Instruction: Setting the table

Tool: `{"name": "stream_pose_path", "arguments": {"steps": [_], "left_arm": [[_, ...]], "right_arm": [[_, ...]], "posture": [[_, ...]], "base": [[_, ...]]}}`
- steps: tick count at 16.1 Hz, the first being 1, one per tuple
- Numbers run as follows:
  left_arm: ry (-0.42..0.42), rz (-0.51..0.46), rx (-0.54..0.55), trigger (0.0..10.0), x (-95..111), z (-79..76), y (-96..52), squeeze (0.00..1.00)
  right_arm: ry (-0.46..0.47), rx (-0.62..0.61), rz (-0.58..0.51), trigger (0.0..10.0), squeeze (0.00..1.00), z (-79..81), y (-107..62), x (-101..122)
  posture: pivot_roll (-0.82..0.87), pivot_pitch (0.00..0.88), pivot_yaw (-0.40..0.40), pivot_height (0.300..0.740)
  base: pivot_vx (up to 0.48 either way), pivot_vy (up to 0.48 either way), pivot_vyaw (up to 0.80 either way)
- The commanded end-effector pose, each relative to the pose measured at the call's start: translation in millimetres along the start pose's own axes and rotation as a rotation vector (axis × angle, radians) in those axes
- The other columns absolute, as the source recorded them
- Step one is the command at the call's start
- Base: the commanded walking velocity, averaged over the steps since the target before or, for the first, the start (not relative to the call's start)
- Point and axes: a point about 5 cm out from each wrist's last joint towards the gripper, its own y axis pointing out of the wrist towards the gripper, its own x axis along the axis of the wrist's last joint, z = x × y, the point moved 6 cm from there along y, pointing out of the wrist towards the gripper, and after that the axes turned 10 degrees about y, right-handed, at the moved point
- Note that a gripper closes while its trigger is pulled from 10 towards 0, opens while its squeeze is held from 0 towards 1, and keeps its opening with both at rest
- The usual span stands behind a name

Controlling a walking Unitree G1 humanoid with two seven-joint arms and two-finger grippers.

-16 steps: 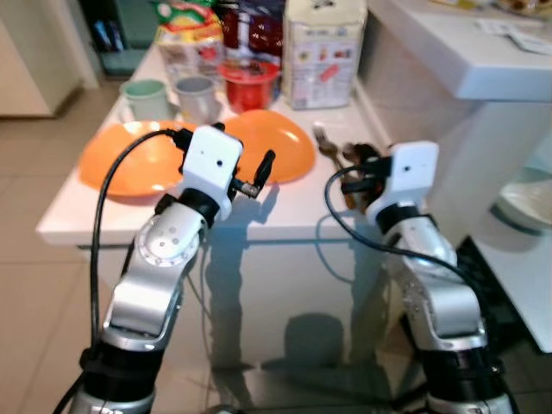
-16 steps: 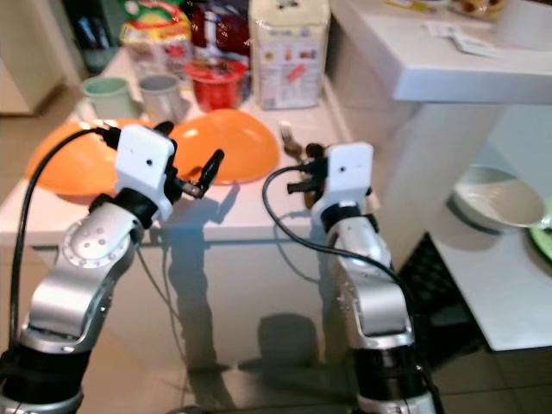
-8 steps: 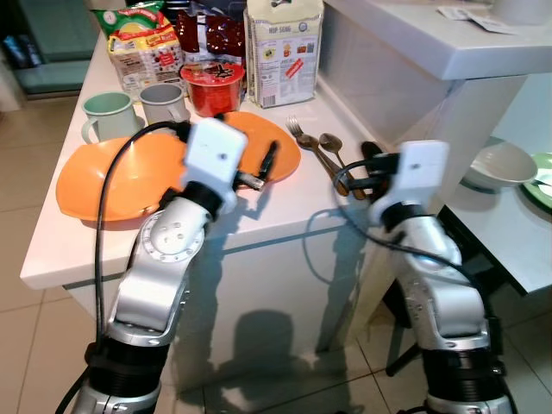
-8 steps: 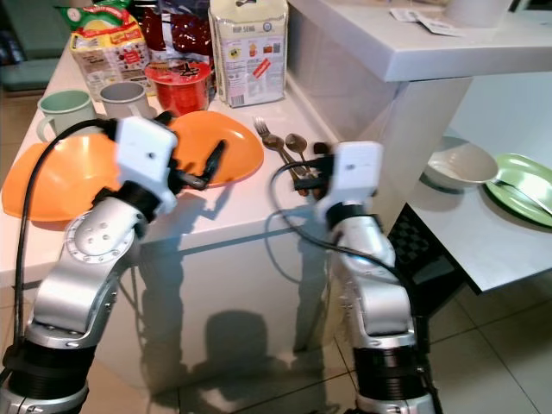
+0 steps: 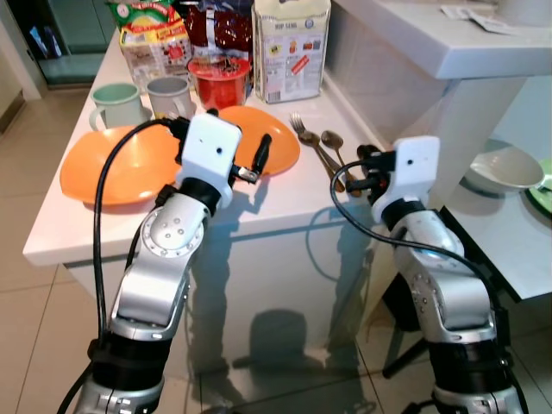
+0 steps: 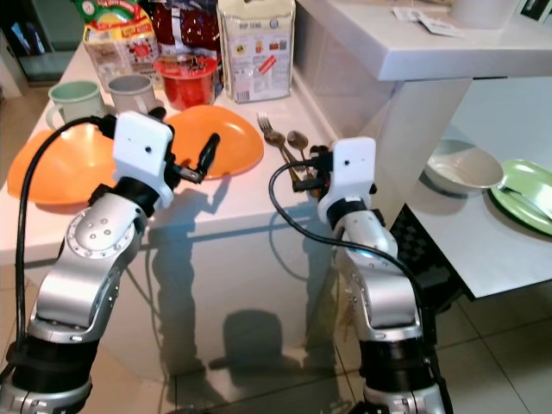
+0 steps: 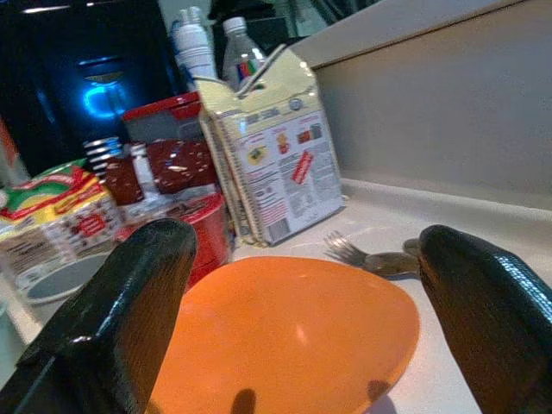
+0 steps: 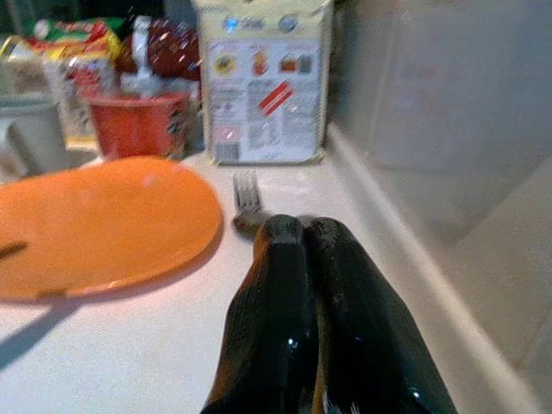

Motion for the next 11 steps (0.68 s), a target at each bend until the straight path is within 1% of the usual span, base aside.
{"name": "stream_pose_path", "arguments": {"steps": [1,2,3,4,5,6,7,8,9,11], "left_arm": [[0.011,0.007,0.027,10.0,-0.7,6.9,2.9,0.00],[0.010,0.010,0.028,10.0,-1.7,7.3,3.4,0.00],[0.005,0.013,0.025,10.0,-2.7,6.8,3.5,0.00],[-0.007,0.007,-0.001,10.0,-2.3,3.6,2.9,0.00],[-0.024,-0.011,-0.063,10.0,-0.2,-4.2,0.1,0.00],[-0.024,-0.035,-0.138,10.0,2.4,-14.5,-5.3,0.00],[-0.018,-0.037,-0.193,10.0,1.6,-21.8,-9.3,0.00],[-0.018,-0.038,-0.223,10.0,1.2,-25.2,-11.3,0.00],[-0.018,-0.043,-0.230,10.0,2.0,-25.4,-11.9,0.00],[-0.019,-0.048,-0.245,10.0,2.9,-25.5,-13.0,0.00]], "right_arm": [[0.001,0.012,0.035,10.0,0.00,2.4,4.2,-3.4],[0.026,0.028,0.066,10.0,0.12,3.7,6.8,-6.4],[0.055,0.042,0.093,10.0,1.00,4.9,10.5,-8.1],[0.065,0.041,0.113,10.0,1.00,4.2,14.2,-8.8],[0.065,0.029,0.132,10.0,1.00,1.9,20.2,-8.5],[0.047,0.008,0.160,10.0,1.00,-2.3,27.2,-9.4],[0.023,-0.028,0.190,10.0,1.00,-9.4,33.0,-12.1],[0.010,-0.068,0.210,10.0,1.00,-17.0,37.5,-13.4],[0.004,-0.099,0.226,10.0,1.00,-23.4,40.8,-13.4],[0.013,-0.131,0.252,10.0,1.00,-30.6,43.4,-13.7]], "posture": [[0.03,0.000,-0.010,0.740],[0.03,0.000,-0.010,0.740],[0.03,0.000,-0.010,0.740],[0.03,0.000,-0.010,0.740],[0.03,0.000,-0.010,0.740],[0.03,0.000,-0.011,0.740],[0.03,0.000,-0.011,0.740],[0.03,0.000,-0.013,0.740],[0.03,0.000,-0.017,0.740],[0.04,0.000,-0.020,0.740]], "base": [[0.000,0.000,0.00],[0.000,0.000,0.00],[0.000,0.000,0.00],[0.000,0.000,0.00],[0.000,0.000,0.00],[0.000,0.000,0.00],[0.000,0.000,0.00],[0.000,0.000,0.00],[0.000,0.000,0.00],[0.000,0.000,0.00]]}}
